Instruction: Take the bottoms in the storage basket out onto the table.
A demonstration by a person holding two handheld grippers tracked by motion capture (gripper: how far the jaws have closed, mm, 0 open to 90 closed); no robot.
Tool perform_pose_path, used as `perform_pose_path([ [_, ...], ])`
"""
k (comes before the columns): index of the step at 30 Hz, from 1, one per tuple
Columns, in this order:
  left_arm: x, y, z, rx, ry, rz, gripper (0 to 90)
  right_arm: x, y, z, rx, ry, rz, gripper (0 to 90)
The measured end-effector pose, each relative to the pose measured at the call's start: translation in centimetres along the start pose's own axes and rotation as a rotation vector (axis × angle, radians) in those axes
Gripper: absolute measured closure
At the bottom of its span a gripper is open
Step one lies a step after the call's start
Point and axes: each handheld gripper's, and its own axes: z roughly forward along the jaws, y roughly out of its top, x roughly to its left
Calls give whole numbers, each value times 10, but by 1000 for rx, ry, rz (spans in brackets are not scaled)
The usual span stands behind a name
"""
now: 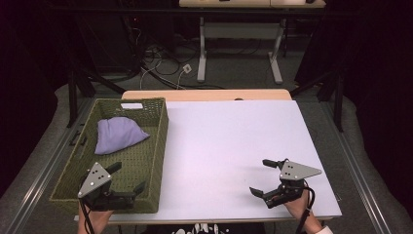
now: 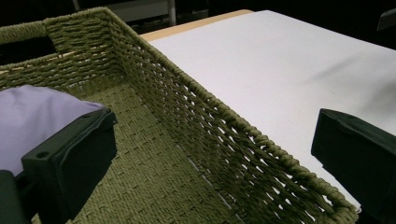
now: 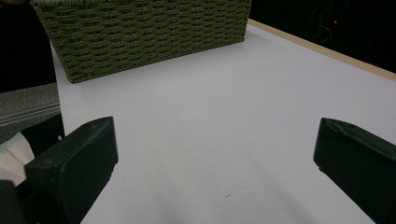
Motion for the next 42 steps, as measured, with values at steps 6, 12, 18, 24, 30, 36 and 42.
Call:
perform_pose_path([
  [6,7,6,0,16,10,5,0,1,-1,3,16,9,-1,0],
  [12,15,12,3,43,21,9,0,1,0,4,16,13,-4,0],
  [18,20,20,2,55,32,22,0,0,0,7,20,22,-2,0],
  [24,29,28,8,76,36,37,0,0,1,9,23,24,2,0],
  [30,33,34,12,105,36,48,0,-1,0,10,30,21,5,0],
  [36,40,41,16,127,40,56,0,-1,0,11,34,21,6,0],
  [42,48,46,20,161,50,78,0,0,-1,11,41,23,6,0],
])
